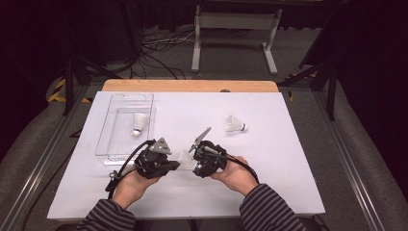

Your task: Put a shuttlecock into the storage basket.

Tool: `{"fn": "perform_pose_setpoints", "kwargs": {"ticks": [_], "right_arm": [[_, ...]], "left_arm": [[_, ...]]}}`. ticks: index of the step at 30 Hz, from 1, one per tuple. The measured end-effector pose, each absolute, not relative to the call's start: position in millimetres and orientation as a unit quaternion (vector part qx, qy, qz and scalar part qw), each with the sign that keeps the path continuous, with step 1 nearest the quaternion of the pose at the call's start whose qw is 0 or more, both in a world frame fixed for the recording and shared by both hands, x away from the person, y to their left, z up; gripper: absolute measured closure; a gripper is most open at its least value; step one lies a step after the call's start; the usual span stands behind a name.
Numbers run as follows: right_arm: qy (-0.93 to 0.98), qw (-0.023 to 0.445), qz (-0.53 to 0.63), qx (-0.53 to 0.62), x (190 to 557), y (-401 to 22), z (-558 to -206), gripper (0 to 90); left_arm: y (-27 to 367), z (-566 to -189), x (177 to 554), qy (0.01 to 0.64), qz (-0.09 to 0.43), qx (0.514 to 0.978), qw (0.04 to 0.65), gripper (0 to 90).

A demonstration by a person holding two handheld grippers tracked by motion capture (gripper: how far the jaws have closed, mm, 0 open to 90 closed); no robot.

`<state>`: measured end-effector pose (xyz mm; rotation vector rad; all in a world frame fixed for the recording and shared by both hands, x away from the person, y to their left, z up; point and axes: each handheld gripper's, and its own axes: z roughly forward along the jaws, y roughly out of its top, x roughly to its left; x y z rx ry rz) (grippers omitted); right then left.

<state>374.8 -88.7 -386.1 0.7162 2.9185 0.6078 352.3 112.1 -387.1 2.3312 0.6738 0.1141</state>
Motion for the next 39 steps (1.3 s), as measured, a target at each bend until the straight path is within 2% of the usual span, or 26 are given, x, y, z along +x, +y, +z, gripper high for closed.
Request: {"fn": "perform_pose_setpoints", "kwargs": {"ticks": [8,16,28,39], "right_arm": [[0.949,0.037,0.198,0.242,376,-91,-388,50.6],[0.941,0.051,0.204,0.264,376,-98,-386,33.9],[0.919,0.102,0.228,0.304,374,-125,-388,29.1],[0.902,0.123,0.260,0.321,368,-148,-388,27.3]], "left_arm": [[114,-384,352,0.261,0.048,0.897,0.353,90.0],[119,-382,352,0.265,0.052,0.895,0.355,90.0],[128,-379,351,0.276,0.055,0.889,0.360,90.0],[132,-378,350,0.279,0.053,0.888,0.361,90.0]]}}
